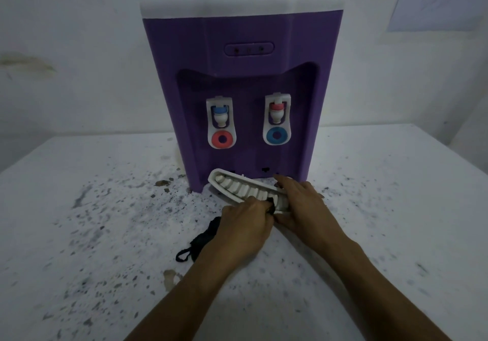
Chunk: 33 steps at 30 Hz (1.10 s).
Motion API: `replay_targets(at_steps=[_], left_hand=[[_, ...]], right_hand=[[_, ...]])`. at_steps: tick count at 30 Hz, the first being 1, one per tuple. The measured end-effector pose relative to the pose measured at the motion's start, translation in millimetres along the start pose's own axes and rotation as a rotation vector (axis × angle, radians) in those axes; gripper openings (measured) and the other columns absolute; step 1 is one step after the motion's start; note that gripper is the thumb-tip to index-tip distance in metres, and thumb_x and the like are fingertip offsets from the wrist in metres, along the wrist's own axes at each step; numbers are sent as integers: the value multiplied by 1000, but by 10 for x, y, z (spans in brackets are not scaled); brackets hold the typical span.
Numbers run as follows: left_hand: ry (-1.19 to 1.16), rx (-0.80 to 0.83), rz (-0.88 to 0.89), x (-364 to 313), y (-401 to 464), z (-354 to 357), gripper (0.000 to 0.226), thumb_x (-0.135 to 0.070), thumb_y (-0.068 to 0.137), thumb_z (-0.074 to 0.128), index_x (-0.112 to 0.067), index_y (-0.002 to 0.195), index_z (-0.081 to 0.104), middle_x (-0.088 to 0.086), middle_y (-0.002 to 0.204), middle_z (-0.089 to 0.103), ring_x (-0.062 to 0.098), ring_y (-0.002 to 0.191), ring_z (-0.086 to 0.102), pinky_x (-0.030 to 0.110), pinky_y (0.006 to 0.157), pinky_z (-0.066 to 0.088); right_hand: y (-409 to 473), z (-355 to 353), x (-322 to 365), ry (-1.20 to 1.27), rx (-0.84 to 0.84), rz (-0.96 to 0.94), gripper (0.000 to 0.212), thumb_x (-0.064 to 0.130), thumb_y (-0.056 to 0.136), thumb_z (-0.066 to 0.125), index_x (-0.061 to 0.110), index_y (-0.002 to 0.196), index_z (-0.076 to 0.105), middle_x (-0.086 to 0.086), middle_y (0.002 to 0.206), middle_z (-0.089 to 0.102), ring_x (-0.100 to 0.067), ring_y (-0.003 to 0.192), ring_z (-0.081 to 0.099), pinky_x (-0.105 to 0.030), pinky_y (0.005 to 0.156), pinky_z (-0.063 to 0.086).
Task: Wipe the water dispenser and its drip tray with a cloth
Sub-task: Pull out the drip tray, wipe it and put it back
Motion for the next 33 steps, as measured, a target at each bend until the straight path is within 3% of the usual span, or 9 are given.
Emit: replay_targets(at_steps=[3,6,13,18,21,25,27,30,33], left_hand=[[77,-1,30,46,-25,-5,26,-25,98,33,-27,105,59,-8,81,42,11,73,44,33,80,37],[119,39,30,87,-11,7,30,-26,99,33,-33,117,55,-3,95,52,16,89,53,38,91,37],[126,48,8,99,-36,-21,34,-26,99,32,-38,122,53,-5,106,56,15,96,54,39,97,32],[54,81,-16,111,-28,-19,36,-26,99,31,-39,127,51,-6,111,54,14,102,53,42,101,28],[36,72,-15,99,-32,-25,34,-26,99,32,-38,123,53,-8,102,52,14,98,54,42,100,30],[128,5,27,49,-64,-44,30,-26,98,33,-36,113,58,-11,90,46,13,91,54,39,97,32],[205,-123,84,-15,-116,-91,29,-24,94,37,-32,101,64,-10,80,51,11,78,55,40,90,40],[255,-265,146,-81,-203,-120,32,-25,80,40,-35,89,68,-12,64,53,7,57,52,35,67,47],[231,-271,170,-140,-244,-61,33,-26,80,41,-39,97,67,-14,68,54,5,61,54,32,71,45]], right_hand=[[-10,-3,-3,-3,-16,-12,73,31,78,74,21,141,37,-1,132,54,-22,115,47,-32,93,39],[-10,0,-18,1,-23,-18,74,31,77,75,21,140,38,-1,132,54,-22,115,47,-33,92,40],[-2,13,-36,25,-34,-43,71,28,73,78,18,135,45,-3,127,56,-25,111,50,-35,90,42],[-9,45,-245,78,187,-4,86,30,70,79,29,143,32,0,131,49,-22,114,47,-28,94,39],[-43,-37,-403,104,252,70,76,28,72,78,30,138,39,5,127,57,-14,107,55,-21,88,42],[-46,-124,-367,133,197,10,55,22,75,76,27,126,57,4,114,66,-11,97,62,-20,85,46],[-42,-134,-364,157,173,-6,54,21,75,76,28,126,58,5,111,68,-10,95,63,-21,84,48],[-48,-135,-392,179,149,-23,55,22,74,76,30,126,58,7,109,68,-8,93,63,-20,82,49],[-58,-128,-379,202,140,-41,57,23,74,77,30,127,58,9,111,67,-5,95,62,-17,83,48]])
Point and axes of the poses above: each hand's wrist, its own y-axis towards the middle knuckle, its own z-axis out of the palm, x = y × z, the point moved 8 cm from there along y, towards the middle knuckle
